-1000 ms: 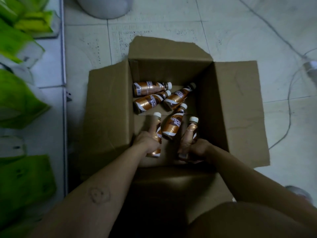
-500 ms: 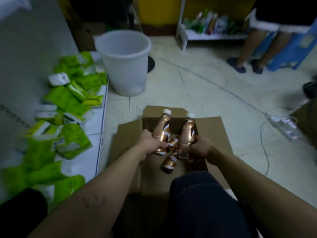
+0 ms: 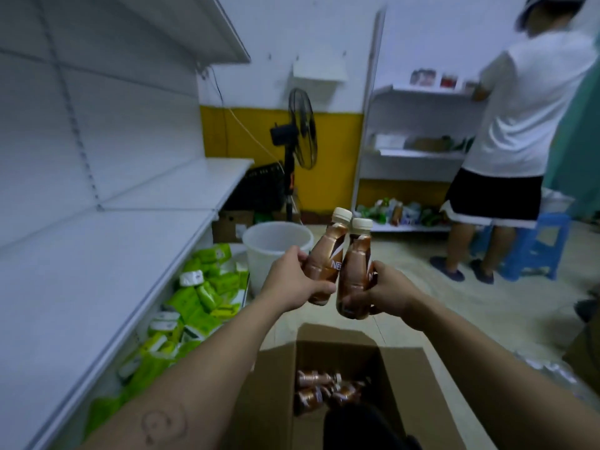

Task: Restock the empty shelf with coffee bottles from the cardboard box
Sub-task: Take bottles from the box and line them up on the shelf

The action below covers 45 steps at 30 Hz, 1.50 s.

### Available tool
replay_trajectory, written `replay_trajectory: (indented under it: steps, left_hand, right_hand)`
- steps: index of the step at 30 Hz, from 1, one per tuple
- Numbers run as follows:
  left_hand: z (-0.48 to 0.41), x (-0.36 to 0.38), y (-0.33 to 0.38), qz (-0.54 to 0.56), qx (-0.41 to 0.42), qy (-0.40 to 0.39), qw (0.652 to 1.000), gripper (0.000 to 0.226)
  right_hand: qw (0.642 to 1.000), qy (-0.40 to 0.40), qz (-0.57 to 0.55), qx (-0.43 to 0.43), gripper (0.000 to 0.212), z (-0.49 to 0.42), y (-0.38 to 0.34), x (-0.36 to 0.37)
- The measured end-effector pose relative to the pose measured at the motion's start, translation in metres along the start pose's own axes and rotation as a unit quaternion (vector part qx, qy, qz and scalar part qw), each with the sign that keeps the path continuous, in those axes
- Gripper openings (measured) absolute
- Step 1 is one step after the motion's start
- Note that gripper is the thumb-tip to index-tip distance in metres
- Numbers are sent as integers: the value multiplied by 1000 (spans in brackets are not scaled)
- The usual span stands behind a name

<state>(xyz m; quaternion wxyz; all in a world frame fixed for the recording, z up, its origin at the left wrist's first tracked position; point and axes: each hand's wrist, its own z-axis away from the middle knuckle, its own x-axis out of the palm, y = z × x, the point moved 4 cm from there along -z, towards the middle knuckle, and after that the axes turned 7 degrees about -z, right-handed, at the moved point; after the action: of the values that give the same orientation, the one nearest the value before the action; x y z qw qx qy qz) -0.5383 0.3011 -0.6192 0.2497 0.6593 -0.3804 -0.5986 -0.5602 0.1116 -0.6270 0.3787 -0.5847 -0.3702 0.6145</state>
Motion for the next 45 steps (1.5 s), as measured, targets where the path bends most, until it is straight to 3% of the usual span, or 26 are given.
replay_trajectory:
  steps: [5, 9, 17, 21, 27, 36, 43, 45]
  left_hand:
    - [16, -63, 44, -41, 50, 71, 995, 62]
    - [35, -117, 66, -48, 69, 137, 987, 65]
    - [78, -224, 67, -99, 65, 233, 965, 82]
    - [108, -264, 39, -146, 18, 257, 955, 92]
    - [170, -304, -8, -204, -97, 302, 926, 89]
    - [290, -340, -32, -278, -288, 390, 829, 86]
    - [372, -362, -48, -315, -379, 377, 784, 92]
    - [381, -369, -54, -332, -392, 360, 779, 78]
  right_hand:
    - [996, 4, -4, -85, 69, 17, -70, -6]
    - [987, 10, -17, -158, 63, 26, -130, 3]
    - [960, -48, -77, -266, 62, 16, -217, 76]
    - [946, -92, -105, -291, 75, 2, -236, 140]
    - [917, -226, -119, -305, 61, 10, -249, 240]
    - [830, -444, -121, -316, 52, 89, -290, 359]
    - [789, -514, -56, -330, 45, 158, -305, 428]
    - [782, -517, -31, -347, 44, 169, -309, 442]
